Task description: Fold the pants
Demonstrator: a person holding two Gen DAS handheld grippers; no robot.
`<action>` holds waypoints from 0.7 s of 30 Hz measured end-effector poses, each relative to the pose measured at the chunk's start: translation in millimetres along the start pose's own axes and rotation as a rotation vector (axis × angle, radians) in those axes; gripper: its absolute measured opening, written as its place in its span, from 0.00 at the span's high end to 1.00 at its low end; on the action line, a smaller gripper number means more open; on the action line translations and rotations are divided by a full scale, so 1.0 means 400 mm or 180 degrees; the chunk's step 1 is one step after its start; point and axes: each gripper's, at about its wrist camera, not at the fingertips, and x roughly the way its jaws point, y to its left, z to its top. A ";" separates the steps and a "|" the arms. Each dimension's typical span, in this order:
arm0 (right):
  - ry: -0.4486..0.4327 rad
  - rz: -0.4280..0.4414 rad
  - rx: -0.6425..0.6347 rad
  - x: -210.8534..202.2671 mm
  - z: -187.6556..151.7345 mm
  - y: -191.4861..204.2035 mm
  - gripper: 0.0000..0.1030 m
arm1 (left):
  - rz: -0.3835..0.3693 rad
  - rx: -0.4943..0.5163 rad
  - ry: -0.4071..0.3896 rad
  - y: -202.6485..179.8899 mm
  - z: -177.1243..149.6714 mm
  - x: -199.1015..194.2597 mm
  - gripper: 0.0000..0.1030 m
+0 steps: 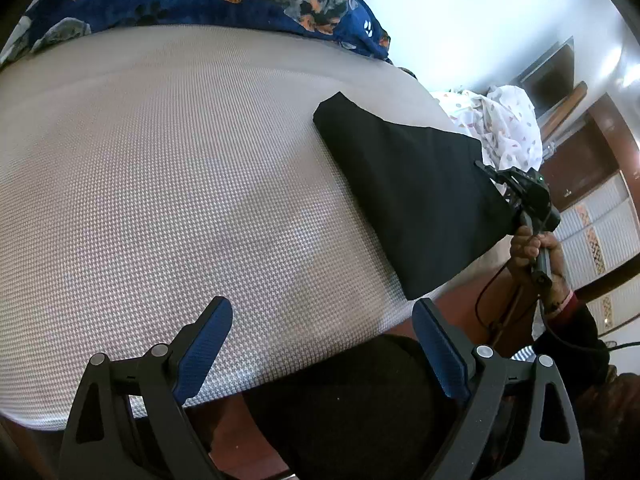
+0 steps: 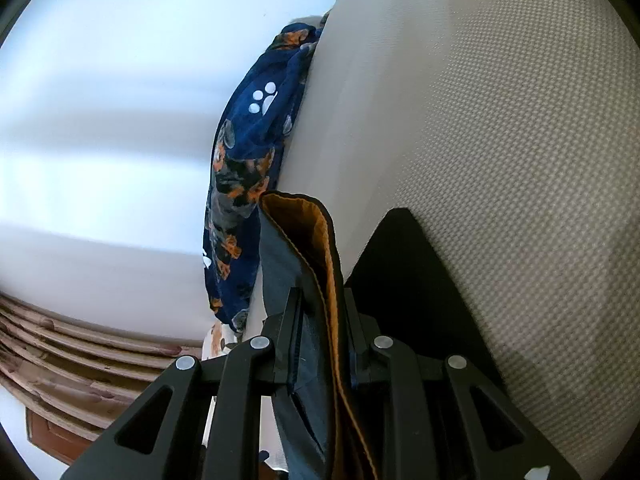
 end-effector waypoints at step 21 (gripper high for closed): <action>-0.0423 0.0080 -0.0101 -0.190 0.004 -0.014 0.80 | -0.0027 -0.0020 0.0009 -0.013 0.009 -0.007 0.11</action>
